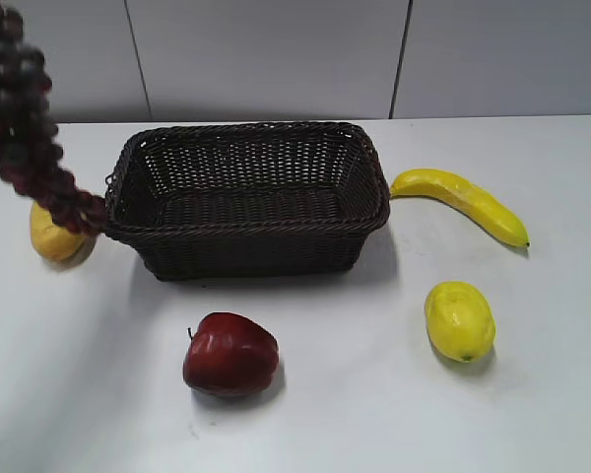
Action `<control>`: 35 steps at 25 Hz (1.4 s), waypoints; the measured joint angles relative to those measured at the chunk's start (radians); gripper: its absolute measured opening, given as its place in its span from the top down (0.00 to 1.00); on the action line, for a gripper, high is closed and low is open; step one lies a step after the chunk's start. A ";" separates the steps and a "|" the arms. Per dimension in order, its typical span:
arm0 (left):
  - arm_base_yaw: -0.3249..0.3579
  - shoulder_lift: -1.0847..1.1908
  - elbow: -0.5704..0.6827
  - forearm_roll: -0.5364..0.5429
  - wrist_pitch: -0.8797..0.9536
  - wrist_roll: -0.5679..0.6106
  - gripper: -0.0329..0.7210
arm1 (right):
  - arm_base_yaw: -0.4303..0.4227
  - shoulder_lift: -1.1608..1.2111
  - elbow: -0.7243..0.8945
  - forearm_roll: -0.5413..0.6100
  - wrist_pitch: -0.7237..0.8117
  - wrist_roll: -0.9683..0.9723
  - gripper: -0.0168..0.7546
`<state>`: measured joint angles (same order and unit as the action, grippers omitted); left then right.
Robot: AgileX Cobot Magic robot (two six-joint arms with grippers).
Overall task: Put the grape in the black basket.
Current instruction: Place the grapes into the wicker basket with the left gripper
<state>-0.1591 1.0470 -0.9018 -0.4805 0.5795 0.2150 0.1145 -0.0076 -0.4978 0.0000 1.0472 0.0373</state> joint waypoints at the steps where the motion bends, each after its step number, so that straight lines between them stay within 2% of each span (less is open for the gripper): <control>1: 0.000 0.000 -0.044 -0.012 0.000 0.000 0.78 | 0.000 0.000 0.000 0.000 0.000 0.000 0.21; 7: -0.021 0.096 -0.252 -0.074 -0.041 0.000 0.79 | 0.000 0.000 0.000 0.000 0.000 0.000 0.21; 12: -0.096 0.243 -0.355 -0.095 -0.078 0.000 0.79 | 0.000 0.000 0.000 0.000 0.000 0.000 0.21; 17: -0.182 0.386 -0.371 -0.085 -0.136 0.000 0.79 | 0.000 0.000 0.000 0.000 0.000 0.000 0.21; 29: -0.278 0.734 -0.371 0.036 -0.148 -0.002 0.79 | 0.000 0.000 0.000 0.000 0.000 0.000 0.21; 30: -0.283 0.743 -0.371 0.037 -0.147 -0.002 0.76 | 0.000 0.000 0.000 0.000 0.000 0.000 0.21; 32: -0.291 0.749 -0.371 0.038 -0.128 -0.003 0.62 | 0.000 0.000 0.000 0.000 0.000 0.000 0.21; 33: -0.292 0.749 -0.371 0.039 -0.115 -0.003 0.48 | 0.000 0.000 0.000 0.000 0.000 0.000 0.21; 35: -0.293 0.748 -0.372 0.039 -0.091 -0.003 0.28 | 0.000 0.000 0.000 0.000 0.000 0.000 0.21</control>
<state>-0.4518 1.7952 -1.2738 -0.4416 0.4882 0.2122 0.1145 -0.0076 -0.4978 0.0000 1.0472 0.0373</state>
